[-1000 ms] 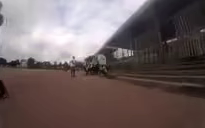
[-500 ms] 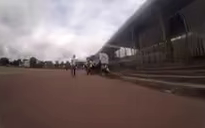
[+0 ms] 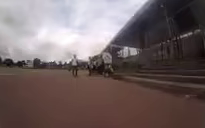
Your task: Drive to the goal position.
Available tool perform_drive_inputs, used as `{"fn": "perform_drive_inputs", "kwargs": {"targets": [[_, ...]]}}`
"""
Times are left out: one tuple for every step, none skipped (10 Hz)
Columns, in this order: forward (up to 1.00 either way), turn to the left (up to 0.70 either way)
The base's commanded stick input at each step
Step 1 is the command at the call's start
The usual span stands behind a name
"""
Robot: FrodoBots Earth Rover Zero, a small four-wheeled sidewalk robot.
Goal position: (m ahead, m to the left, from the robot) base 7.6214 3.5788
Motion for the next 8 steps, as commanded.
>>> {"fn": "perform_drive_inputs", "kwargs": {"targets": [[1.0,0.0],[1.0,0.0],[1.0,0.0],[1.0,0.0],[1.0,0.0],[1.0,0.0],[1.0,0.0],[1.0,0.0]]}}
